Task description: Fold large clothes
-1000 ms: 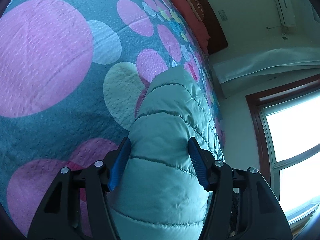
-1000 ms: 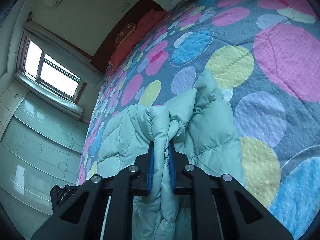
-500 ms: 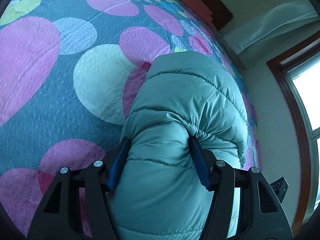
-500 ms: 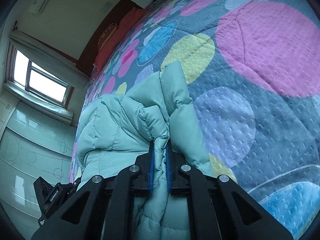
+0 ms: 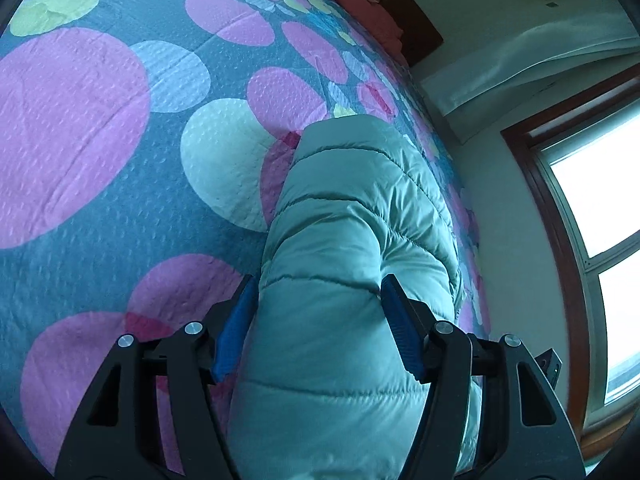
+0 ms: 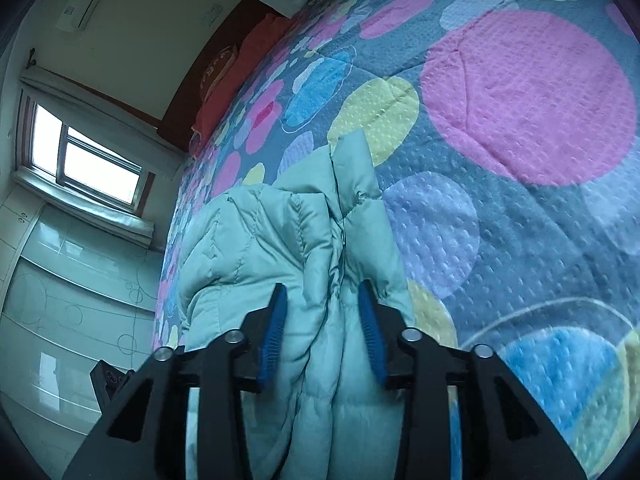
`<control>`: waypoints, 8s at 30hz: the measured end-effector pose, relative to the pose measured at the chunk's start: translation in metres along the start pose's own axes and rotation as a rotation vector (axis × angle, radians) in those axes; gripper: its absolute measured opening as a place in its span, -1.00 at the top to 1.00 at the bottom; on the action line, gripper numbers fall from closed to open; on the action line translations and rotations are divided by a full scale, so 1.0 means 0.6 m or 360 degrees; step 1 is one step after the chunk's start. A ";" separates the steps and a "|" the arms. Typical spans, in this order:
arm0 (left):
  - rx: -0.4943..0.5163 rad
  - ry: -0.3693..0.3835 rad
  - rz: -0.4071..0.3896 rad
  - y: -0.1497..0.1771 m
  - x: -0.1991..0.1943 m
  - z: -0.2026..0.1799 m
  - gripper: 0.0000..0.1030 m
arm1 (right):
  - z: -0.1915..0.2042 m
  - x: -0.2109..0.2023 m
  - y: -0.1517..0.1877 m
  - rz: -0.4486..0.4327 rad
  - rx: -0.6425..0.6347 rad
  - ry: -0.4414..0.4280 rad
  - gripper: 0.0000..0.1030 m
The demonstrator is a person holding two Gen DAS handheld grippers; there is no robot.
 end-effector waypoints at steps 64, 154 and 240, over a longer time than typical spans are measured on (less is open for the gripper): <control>-0.0236 0.0110 -0.0053 0.017 0.000 0.012 -0.30 | -0.012 -0.042 0.079 -0.0177 0.0190 -0.0083 -0.20; 0.0079 0.0067 -0.0045 -0.177 -0.075 0.123 0.14 | 0.251 0.224 0.070 0.0187 -0.0280 -0.0459 0.48; 0.0636 -0.0764 -0.0240 0.009 -0.222 -0.025 -0.57 | 0.184 -0.047 0.191 -0.0199 -0.0413 0.0376 -0.25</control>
Point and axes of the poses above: each gripper's, at about its wrist camera, not at the fingertips, and x roughly the way its jaws point, z to its left, y to its underside, the point moved 1 cm from there along x, roughly the way its jaws point, and after that the axes turned 13 degrees about y, right-handed, at the moved point
